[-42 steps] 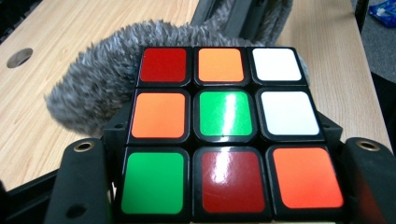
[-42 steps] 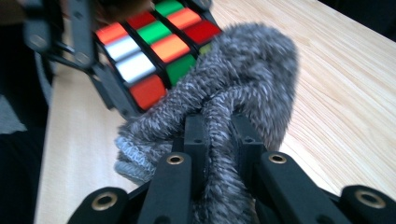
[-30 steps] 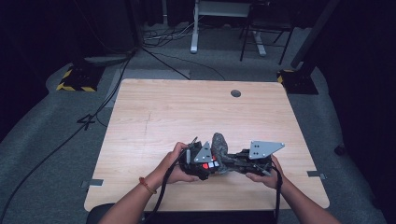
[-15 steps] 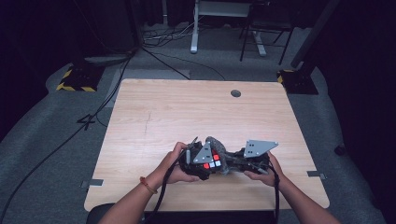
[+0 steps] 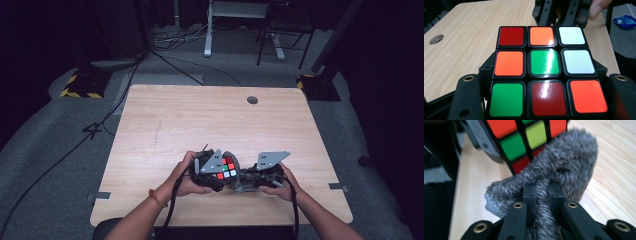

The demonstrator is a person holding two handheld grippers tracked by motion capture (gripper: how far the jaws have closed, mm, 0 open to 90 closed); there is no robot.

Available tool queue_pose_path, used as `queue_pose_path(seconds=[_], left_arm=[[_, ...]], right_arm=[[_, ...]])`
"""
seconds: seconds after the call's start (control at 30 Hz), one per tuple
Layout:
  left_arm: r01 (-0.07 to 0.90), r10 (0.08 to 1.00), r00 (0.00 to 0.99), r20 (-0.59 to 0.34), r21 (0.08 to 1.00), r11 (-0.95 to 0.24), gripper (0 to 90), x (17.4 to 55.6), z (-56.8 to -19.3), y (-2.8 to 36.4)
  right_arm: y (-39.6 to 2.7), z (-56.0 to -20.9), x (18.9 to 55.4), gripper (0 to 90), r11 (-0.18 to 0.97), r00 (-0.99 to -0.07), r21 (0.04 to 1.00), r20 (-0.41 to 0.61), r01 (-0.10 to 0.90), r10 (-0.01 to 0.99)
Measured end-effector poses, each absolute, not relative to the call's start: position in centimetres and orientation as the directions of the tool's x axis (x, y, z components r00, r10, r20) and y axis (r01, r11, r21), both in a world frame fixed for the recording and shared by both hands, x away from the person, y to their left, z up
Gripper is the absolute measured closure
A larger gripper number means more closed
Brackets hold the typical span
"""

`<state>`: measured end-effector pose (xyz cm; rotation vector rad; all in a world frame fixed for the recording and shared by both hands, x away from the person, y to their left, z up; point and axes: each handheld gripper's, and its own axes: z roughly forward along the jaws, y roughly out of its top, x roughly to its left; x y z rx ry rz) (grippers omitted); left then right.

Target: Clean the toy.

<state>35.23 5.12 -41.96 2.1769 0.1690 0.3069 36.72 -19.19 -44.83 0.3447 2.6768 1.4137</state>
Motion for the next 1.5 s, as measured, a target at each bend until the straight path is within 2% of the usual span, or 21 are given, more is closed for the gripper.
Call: queue_pose_path(seconds=[0.33, 0.53, 0.57, 0.67, 0.7, 0.9, 1.1, 1.2, 1.37, 1.5], left_arm=[[-0.005, 0.224, 0.951, 0.211, 0.738, -0.674, 33.1, 35.2, -42.8, 4.5], [0.007, 0.227, 0.952, 0.205, 0.726, -0.687, 30.9, 35.5, -42.9, 4.4], [0.01, 0.221, 0.954, 0.202, 0.716, -0.698, 33.1, 35.5, -43.1, 4.2], [-0.029, 0.202, 0.943, 0.263, 0.672, -0.74, 33.3, 35.0, -43.6, 3.5], [-0.021, 0.207, 0.945, 0.252, 0.679, -0.734, 33.4, 35.1, -43.6, 3.6], [-0.001, 0.228, 0.945, 0.234, 0.701, -0.713, 33.5, 35.3, -43.2, 4.0], [-0.003, 0.233, 0.944, 0.231, 0.717, -0.698, 33.6, 35.3, -42.8, 4.3], [0.011, 0.243, 0.946, 0.214, 0.728, -0.685, 33.6, 35.5, -42.7, 4.5], [-0.012, 0.208, 0.948, 0.24, 0.68, -0.733, 33.5, 35.2, -43.4, 3.5], [-0.009, 0.209, 0.951, 0.228, 0.695, -0.719, 33.5, 35.1, -43.2, 3.5]], right_arm=[[-19.7, -43.3, 35.8, 80.5, 0.494, -0.969, 0.863, -0.021, 0.106, 0.245], [-19.8, -42.5, 35.3, 80.7, 0.464, -0.971, 0.883, -0.046, 0.069, 0.233], [-19.8, -42.5, 35.2, 80.8, 0.455, -0.973, 0.888, -0.043, 0.066, 0.226], [-19.1, -42.2, 34.7, 80.9, 0.478, -0.977, 0.878, -0.074, 0.031, 0.2], [-18.9, -42.2, 34.6, 80.9, 0.494, -0.974, 0.869, -0.1, 0.014, 0.202], [-19.5, -41.6, 34.7, 80.8, 0.465, -0.967, 0.885, -0.097, 0.024, 0.234], [-19.4, -43.1, 35.7, 80.8, 0.572, -0.955, 0.815, -0.096, 0.087, 0.282], [-19.7, -43.3, 36.1, 80.7, 0.558, -0.953, 0.822, -0.075, 0.108, 0.295], [-19.2, -41.8, 34.7, 80.7, 0.506, -0.963, 0.861, -0.1, 0.042, 0.249], [-18.7, -41.1, 34.0, 80.6, 0.507, -0.954, 0.862, -0.148, 0.006, 0.262]])
